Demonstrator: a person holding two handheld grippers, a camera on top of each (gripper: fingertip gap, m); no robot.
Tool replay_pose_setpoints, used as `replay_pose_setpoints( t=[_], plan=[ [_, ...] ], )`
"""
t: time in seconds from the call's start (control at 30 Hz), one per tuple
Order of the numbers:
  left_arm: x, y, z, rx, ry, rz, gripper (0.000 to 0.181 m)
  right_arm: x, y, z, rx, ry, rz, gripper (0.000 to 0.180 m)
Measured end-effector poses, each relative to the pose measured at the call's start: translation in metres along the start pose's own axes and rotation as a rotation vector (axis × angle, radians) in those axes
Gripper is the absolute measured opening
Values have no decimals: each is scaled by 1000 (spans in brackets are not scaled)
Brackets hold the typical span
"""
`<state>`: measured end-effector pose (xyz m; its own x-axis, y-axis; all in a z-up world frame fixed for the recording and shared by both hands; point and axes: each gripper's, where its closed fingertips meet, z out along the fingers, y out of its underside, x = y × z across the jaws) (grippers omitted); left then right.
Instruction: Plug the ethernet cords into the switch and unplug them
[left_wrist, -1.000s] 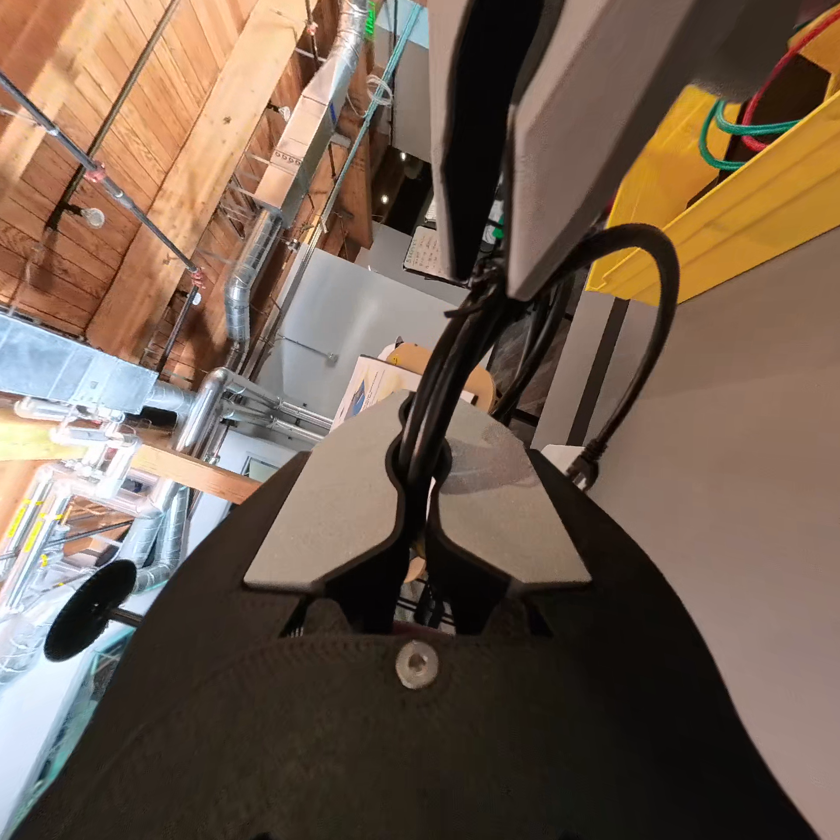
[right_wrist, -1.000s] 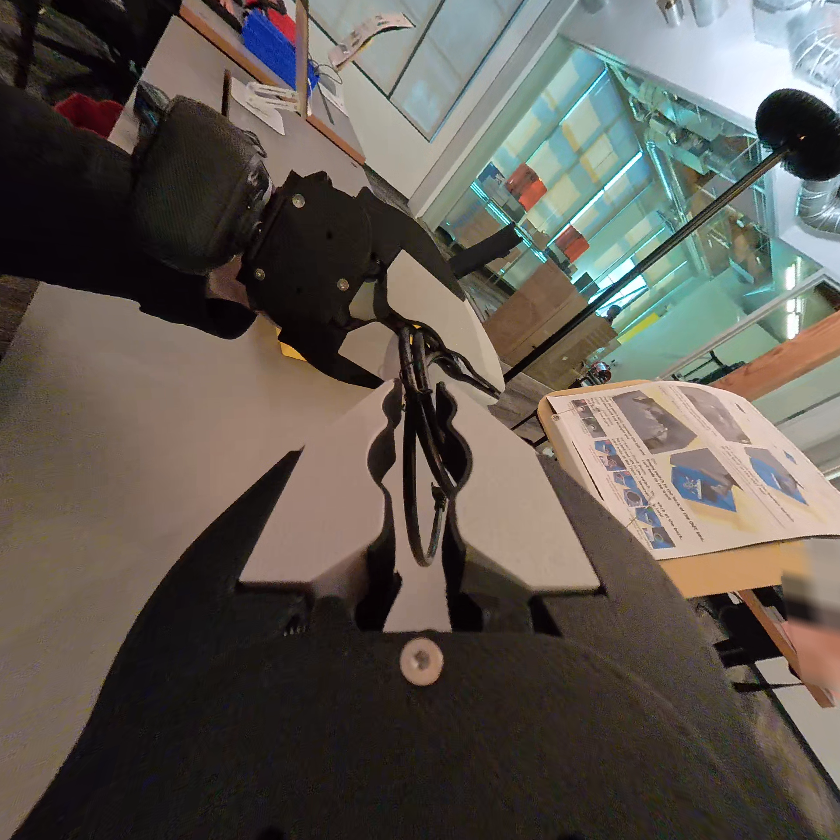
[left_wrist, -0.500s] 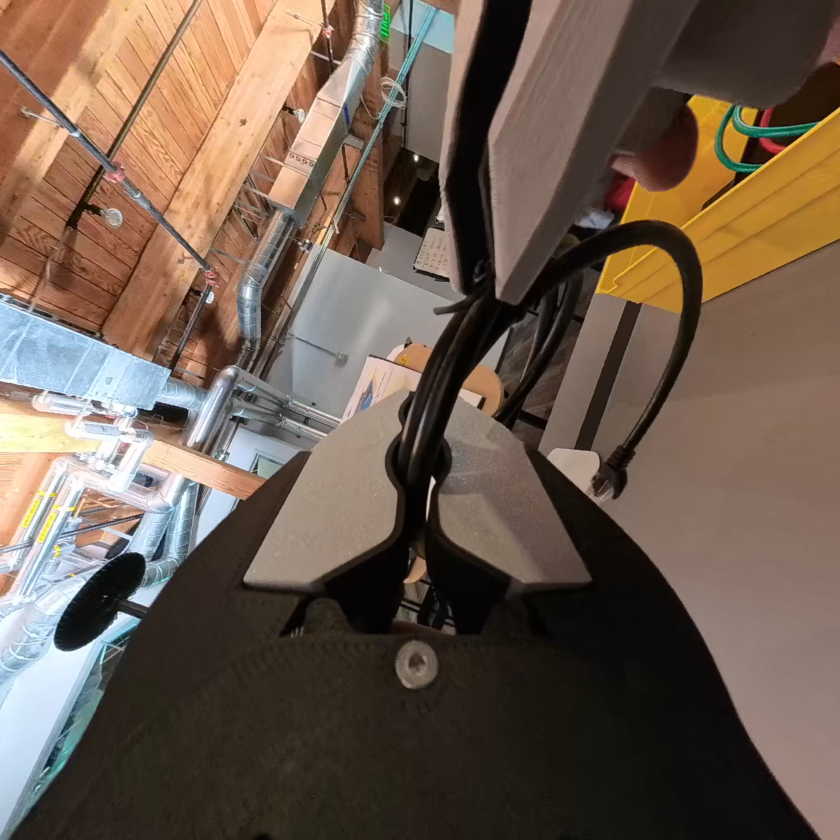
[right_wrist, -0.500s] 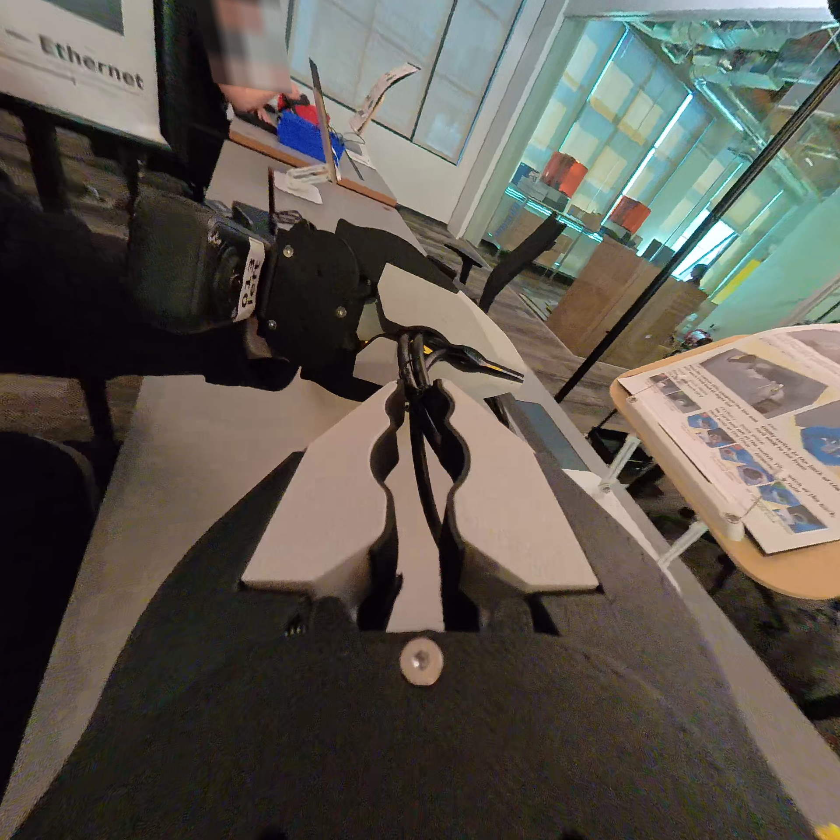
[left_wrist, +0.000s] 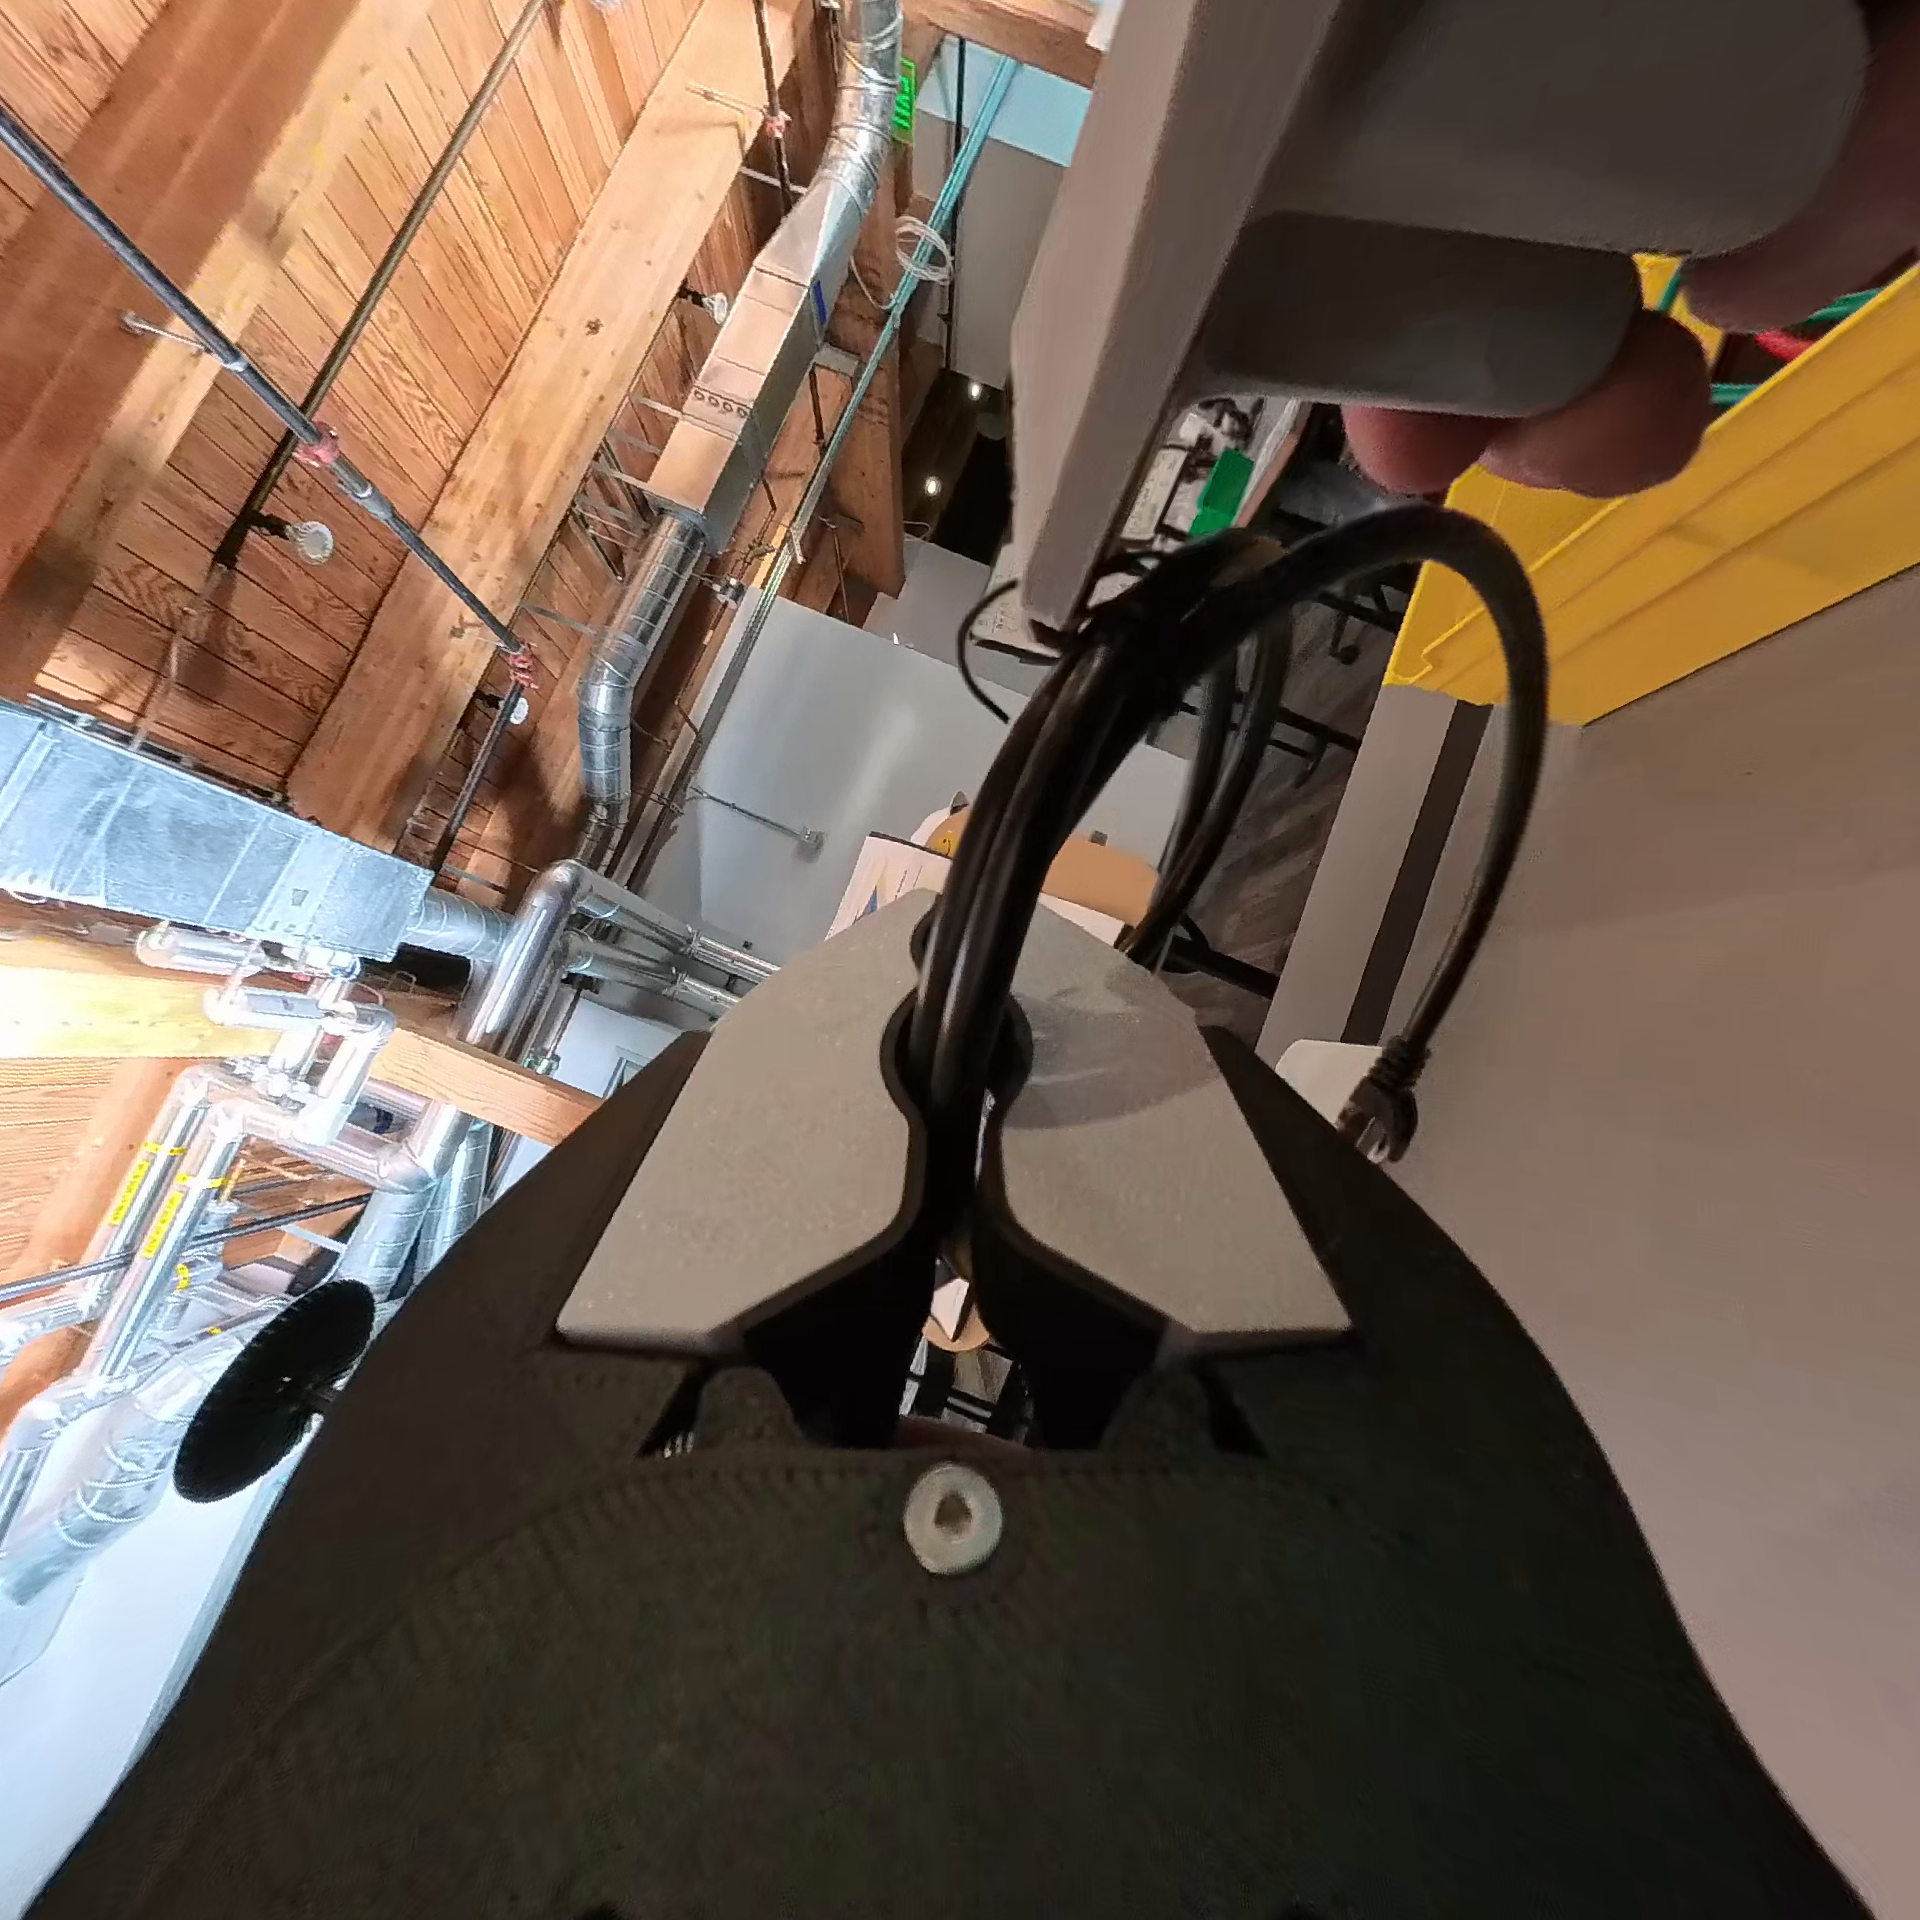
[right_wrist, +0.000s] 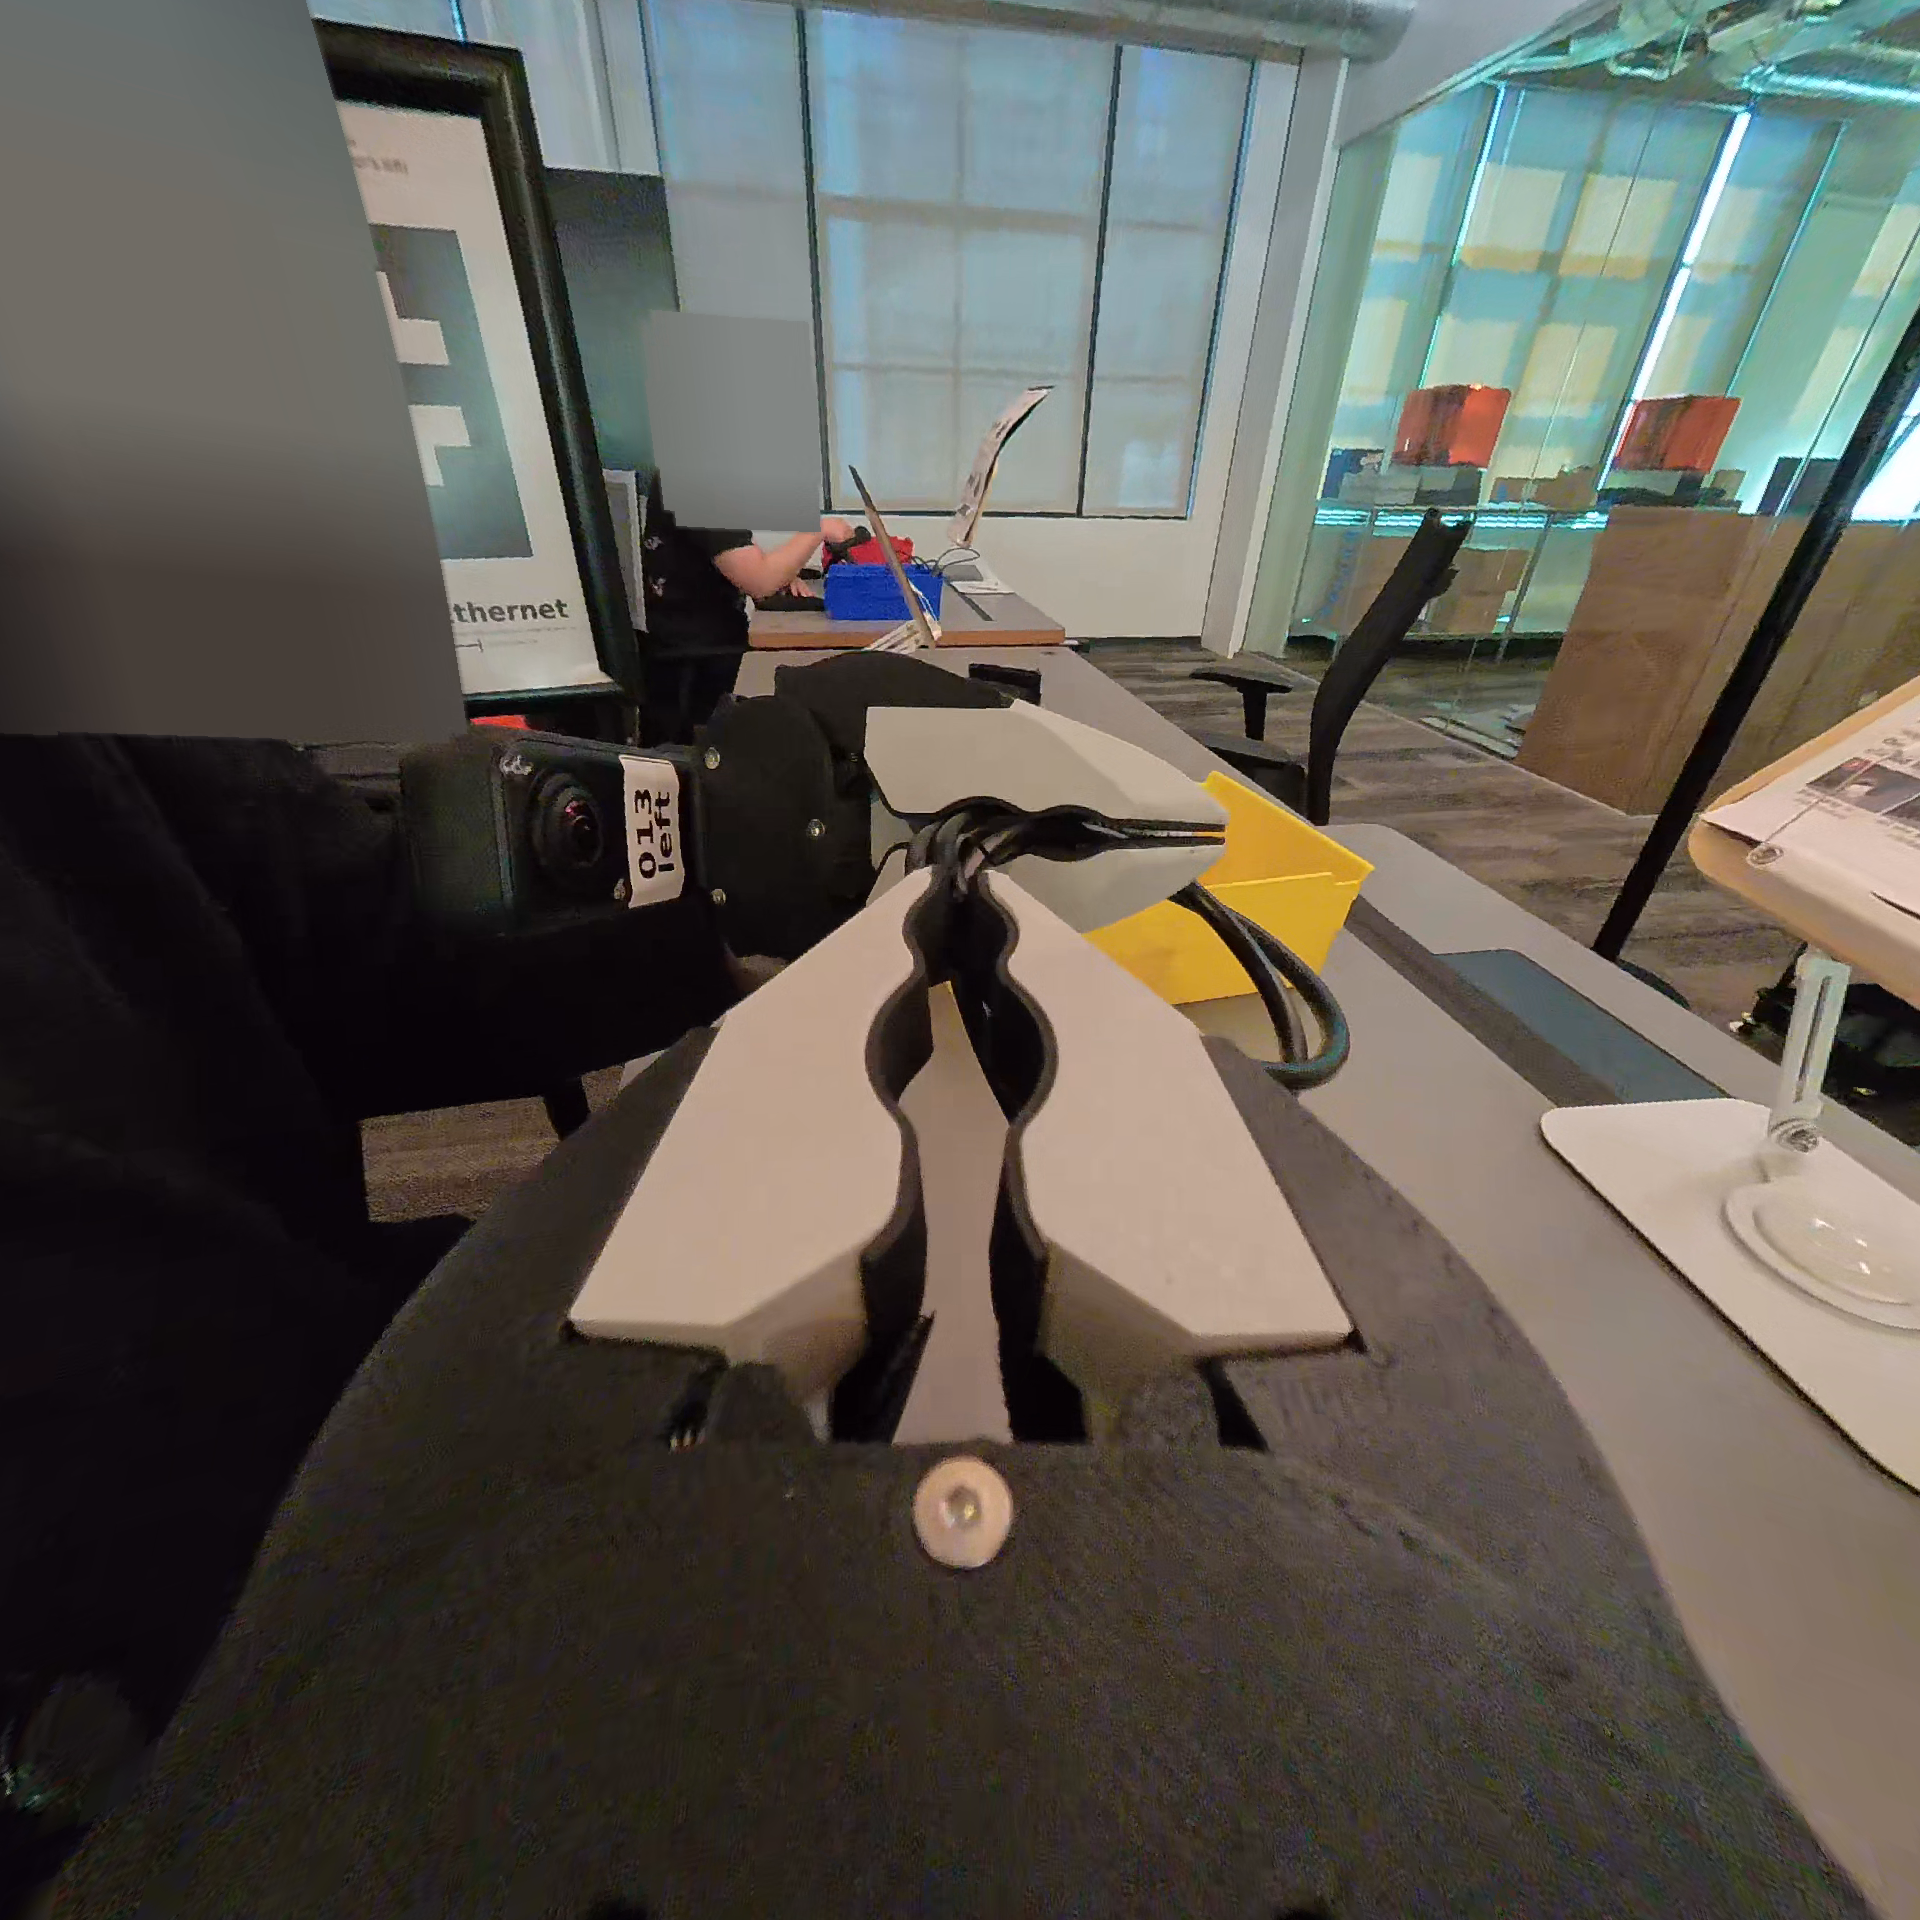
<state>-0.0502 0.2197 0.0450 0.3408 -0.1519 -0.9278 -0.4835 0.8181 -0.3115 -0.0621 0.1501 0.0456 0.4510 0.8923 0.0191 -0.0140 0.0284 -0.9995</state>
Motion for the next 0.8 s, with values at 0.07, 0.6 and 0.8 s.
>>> replay_pose_setpoints(
  t=[0.07, 0.6, 0.8],
  plan=[
    [2, -1, 0, 1, 21, -9, 0, 1, -2, -1, -9, 24, -40, 0],
    [4, -7, -7, 35, 198, -204, 0, -16, -21, -6, -106, 85, -338, 26],
    [4, -4, -2, 1, 224, -331, 1, -11, -12, 0, -239, 257, -754, 19]
  ],
)
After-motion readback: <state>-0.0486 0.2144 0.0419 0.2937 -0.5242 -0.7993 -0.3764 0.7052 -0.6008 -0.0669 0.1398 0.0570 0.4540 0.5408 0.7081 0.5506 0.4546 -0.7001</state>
